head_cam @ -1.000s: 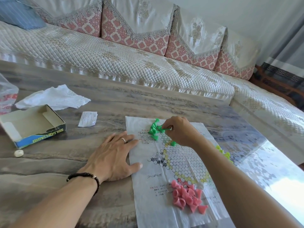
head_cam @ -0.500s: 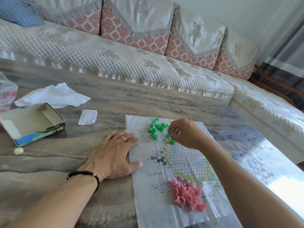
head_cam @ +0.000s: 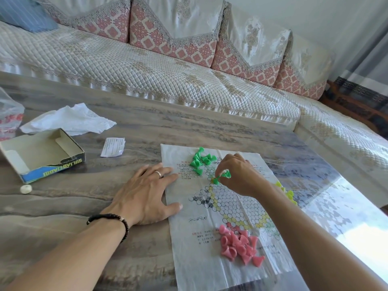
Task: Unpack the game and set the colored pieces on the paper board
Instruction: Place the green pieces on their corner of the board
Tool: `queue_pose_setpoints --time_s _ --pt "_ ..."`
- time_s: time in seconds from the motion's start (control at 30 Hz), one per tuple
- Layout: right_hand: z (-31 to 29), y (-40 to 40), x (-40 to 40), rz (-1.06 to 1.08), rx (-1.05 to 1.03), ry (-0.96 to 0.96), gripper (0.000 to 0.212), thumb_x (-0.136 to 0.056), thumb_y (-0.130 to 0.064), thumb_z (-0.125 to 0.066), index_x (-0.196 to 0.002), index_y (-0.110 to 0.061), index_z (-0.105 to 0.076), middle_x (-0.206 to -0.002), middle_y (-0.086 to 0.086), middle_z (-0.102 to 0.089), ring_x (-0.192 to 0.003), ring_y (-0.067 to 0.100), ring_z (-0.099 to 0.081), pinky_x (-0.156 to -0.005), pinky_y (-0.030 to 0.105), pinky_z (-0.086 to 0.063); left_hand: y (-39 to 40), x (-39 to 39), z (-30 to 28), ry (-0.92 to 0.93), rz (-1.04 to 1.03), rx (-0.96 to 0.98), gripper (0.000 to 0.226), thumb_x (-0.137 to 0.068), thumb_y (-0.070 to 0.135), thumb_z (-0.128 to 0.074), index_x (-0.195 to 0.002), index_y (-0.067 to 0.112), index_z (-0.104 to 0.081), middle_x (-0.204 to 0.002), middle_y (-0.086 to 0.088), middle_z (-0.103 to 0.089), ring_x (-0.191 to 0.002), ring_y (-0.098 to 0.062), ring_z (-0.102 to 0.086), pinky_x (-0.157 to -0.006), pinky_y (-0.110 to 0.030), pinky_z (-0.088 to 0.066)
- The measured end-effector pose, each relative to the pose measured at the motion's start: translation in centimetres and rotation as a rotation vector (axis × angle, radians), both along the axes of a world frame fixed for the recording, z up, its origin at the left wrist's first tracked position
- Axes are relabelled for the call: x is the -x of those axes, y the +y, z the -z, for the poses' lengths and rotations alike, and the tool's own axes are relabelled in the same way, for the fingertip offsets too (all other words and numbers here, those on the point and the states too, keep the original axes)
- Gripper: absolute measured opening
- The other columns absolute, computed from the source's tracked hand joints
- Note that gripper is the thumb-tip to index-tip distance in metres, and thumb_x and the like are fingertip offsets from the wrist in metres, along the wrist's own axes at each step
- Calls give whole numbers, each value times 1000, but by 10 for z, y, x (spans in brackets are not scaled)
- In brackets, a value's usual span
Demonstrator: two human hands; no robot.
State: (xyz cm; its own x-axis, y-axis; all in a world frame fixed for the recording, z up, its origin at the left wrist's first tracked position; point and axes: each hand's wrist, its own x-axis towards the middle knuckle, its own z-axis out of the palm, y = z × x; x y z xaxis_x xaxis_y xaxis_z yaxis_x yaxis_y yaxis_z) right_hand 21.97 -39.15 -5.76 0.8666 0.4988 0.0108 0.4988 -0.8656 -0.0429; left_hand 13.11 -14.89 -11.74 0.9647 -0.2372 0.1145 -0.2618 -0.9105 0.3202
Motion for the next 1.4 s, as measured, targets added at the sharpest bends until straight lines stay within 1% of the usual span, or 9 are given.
queue_pose_setpoints --time_s 0.23,0.3,0.4,0.53,0.73,0.9,1.07,1.2,1.4 --pt "-6 5 -1 32 -60 -26 25 -83 -37 -65 -105 -27 -69 -118 -7 -60 -114 13 -47 -102 41 -37 0 0 -1 25 -2 -2 88 -71 75 -33 -149 35 -23 -158 13 -14 -146 -7 -2 -119 -33 1" --pt "-10 15 -2 3 -99 -57 25 -85 -33 -64 -108 -23 -69 -113 -5 -65 -106 11 -54 -100 40 -43 0 0 -1 30 -2 -7 87 -73 75 -34 -149 35 -21 -159 13 -13 -146 -7 -1 -119 -33 2" --pt "-11 37 -3 -76 -108 -27 23 -88 -24 -65 -110 -17 -70 -108 -4 -70 -86 4 -57 -86 22 -49 0 0 0 34 -2 -11 87 -74 75 -33 -150 35 -20 -159 13 -12 -146 -7 0 -119 -33 3" --pt "3 57 -8 -99 -26 -3 17 -85 -16 -66 -101 -17 -72 -97 1 -72 -86 17 -66 -82 34 -56 1 0 -1 33 -2 -12 86 -73 75 -33 -149 36 -21 -159 14 -13 -146 -7 -1 -119 -35 1" --pt "4 60 -6 -121 -97 -26 35 -84 -2 -55 -114 -14 -69 -103 4 -64 -91 19 -61 -77 28 -52 1 0 1 28 -4 -4 88 -71 76 -31 -149 35 -22 -158 14 -14 -146 -8 -1 -119 -35 0" --pt "-17 38 -5 -41 -261 -23 22 -90 -5 -56 -102 -11 -73 -96 4 -71 -82 14 -64 -77 30 -56 1 0 1 27 -3 -19 90 -71 77 -30 -150 34 -21 -158 13 -14 -146 -7 -2 -119 -34 1" --pt "-22 25 -1 47 -349 14 12 -89 -13 -63 -94 -13 -74 -86 -3 -71 -77 3 -63 -71 15 -51 0 0 -1 39 1 -26 89 -73 76 -32 -150 34 -20 -159 13 -13 -146 -7 -1 -119 -33 2" --pt "-23 23 4 37 -316 21 12 -88 -11 -63 -91 -13 -74 -78 -8 -67 -72 1 -60 -67 13 -47 0 0 -1 47 6 -28 87 -75 74 -34 -150 34 -20 -159 12 -13 -146 -7 0 -119 -33 2" --pt "-23 17 7 -20 -173 15 20 -88 -5 -59 -97 -14 -73 -94 -3 -71 -79 4 -60 -77 17 -51 1 0 0 48 4 -26 87 -73 75 -32 -150 34 -21 -159 12 -13 -146 -7 0 -119 -33 3"
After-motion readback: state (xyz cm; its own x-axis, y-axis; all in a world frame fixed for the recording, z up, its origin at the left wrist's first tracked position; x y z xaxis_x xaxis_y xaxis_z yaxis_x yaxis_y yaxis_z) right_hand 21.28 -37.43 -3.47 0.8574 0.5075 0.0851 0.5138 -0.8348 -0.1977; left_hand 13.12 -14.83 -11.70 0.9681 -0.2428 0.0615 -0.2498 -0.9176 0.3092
